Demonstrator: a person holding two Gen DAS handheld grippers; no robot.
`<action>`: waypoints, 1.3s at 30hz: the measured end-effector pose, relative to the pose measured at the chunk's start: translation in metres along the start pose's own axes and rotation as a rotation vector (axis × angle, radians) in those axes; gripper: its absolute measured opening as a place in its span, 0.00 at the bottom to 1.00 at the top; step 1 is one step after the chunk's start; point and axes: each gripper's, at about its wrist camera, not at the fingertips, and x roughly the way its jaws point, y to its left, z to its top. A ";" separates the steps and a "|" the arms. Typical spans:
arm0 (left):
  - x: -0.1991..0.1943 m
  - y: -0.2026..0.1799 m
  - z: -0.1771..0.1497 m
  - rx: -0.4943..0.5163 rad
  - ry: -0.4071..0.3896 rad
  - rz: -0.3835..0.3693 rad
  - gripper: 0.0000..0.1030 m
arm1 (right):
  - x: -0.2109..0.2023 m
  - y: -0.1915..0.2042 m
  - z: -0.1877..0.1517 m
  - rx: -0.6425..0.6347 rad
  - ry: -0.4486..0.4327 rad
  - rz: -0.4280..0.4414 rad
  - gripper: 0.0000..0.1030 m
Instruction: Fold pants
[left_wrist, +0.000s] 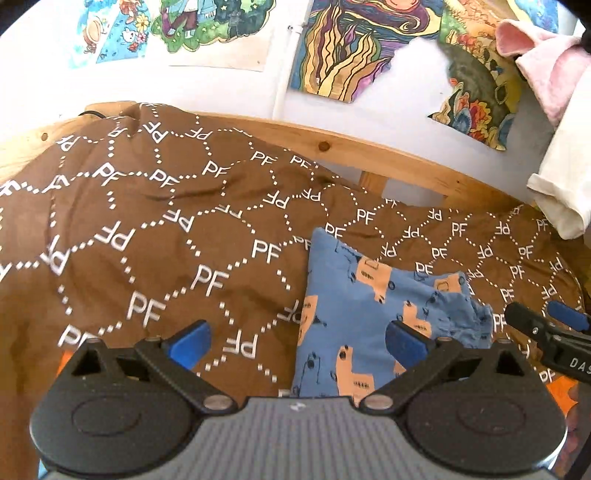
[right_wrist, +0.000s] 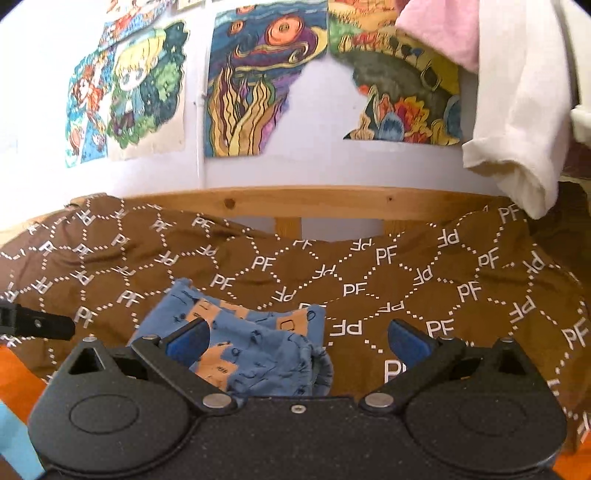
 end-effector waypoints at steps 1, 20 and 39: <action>-0.004 0.000 -0.003 -0.002 0.004 -0.002 1.00 | -0.006 0.003 -0.001 0.004 -0.004 0.000 0.99; -0.075 0.010 -0.075 0.110 -0.014 0.067 1.00 | -0.109 0.060 -0.049 -0.019 0.010 -0.017 0.99; -0.066 0.025 -0.110 0.101 0.032 0.073 1.00 | -0.126 0.065 -0.088 0.017 0.054 -0.066 0.99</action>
